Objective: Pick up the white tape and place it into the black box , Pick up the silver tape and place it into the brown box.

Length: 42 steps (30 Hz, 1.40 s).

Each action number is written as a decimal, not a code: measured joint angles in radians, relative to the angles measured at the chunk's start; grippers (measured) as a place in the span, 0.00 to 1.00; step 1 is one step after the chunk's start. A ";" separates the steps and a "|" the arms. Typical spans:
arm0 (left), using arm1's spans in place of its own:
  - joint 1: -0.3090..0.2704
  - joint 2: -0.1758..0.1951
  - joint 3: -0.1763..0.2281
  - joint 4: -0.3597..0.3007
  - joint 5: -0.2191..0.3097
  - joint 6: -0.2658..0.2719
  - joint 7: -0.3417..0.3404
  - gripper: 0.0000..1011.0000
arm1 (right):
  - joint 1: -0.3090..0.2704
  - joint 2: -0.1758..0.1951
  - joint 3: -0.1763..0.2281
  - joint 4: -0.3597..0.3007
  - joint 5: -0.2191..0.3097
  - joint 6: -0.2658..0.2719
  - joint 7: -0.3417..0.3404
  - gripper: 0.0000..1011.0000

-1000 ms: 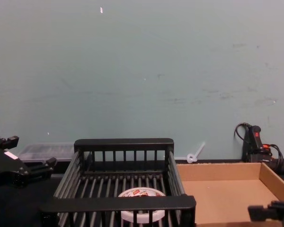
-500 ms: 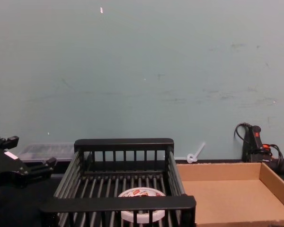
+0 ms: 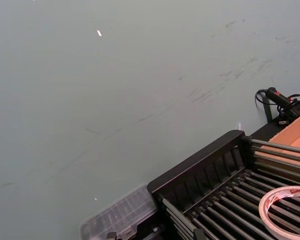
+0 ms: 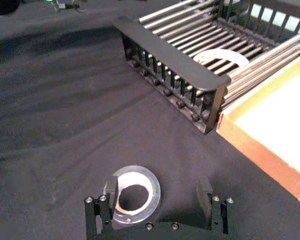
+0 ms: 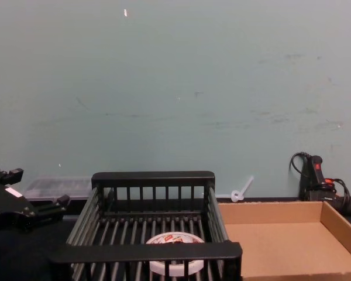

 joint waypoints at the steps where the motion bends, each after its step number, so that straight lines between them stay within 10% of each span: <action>1: 0.000 0.000 0.000 0.000 0.000 0.000 0.000 0.99 | 0.002 0.000 -0.002 0.002 -0.001 0.002 0.000 0.99; 42: 0.000 0.000 0.000 0.000 0.000 0.000 0.000 0.99 | 0.085 -0.058 -0.064 0.118 -0.038 0.027 0.026 0.99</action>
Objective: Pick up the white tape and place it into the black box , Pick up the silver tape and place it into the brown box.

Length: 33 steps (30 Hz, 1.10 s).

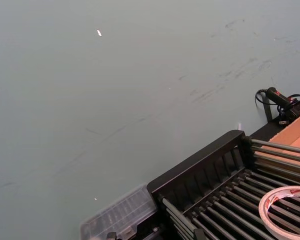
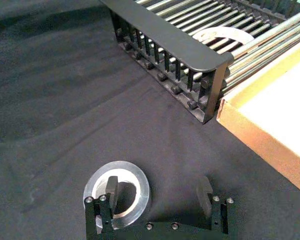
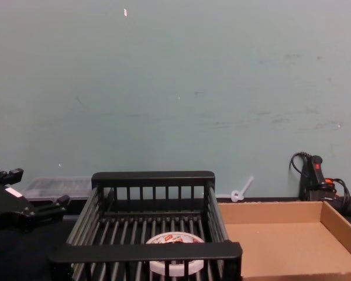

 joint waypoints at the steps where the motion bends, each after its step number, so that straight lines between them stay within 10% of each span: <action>1: 0.000 0.000 0.000 0.000 0.000 0.000 0.000 0.99 | 0.001 0.000 -0.001 0.001 0.000 0.000 0.001 0.99; 33: 0.000 0.000 0.000 0.000 0.000 0.000 0.000 0.99 | 0.005 -0.004 -0.009 0.010 -0.007 0.005 0.000 0.99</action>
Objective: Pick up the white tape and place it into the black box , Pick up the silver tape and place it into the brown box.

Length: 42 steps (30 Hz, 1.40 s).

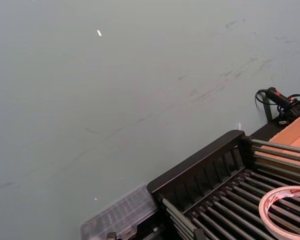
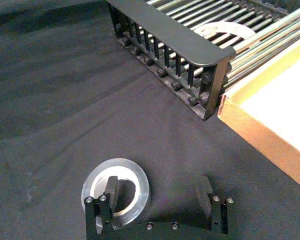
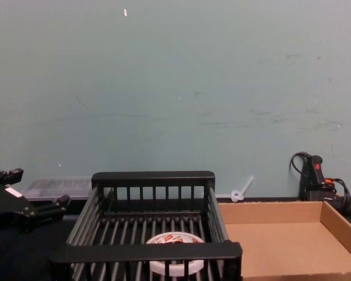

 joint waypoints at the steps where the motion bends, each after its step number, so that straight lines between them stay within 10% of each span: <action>1: 0.000 0.000 0.000 0.000 0.000 0.000 0.000 0.99 | 0.000 0.000 0.000 0.000 0.000 0.000 0.000 0.99; 31: 0.000 0.000 0.000 0.000 0.000 0.000 0.000 0.99 | 0.000 0.000 0.001 -0.001 0.001 -0.001 0.000 0.19; 42: 0.000 0.000 0.000 0.000 0.000 0.000 0.000 0.99 | 0.000 0.000 0.001 -0.001 0.001 -0.001 0.000 0.17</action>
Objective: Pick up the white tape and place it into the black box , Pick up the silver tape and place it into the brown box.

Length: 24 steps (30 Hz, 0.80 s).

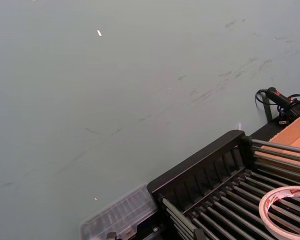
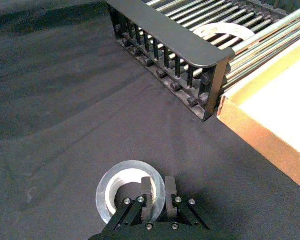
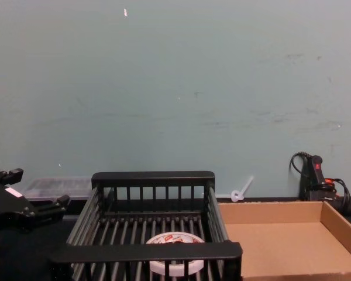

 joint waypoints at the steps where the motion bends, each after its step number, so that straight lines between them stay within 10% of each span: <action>1: 0.000 0.000 0.000 0.000 0.000 0.000 0.000 0.99 | 0.000 0.000 0.000 0.000 0.000 0.000 0.000 0.17; 24: 0.000 0.000 0.000 0.000 0.000 0.000 0.000 0.99 | -0.042 -0.007 0.095 -0.027 0.039 -0.050 -0.086 0.17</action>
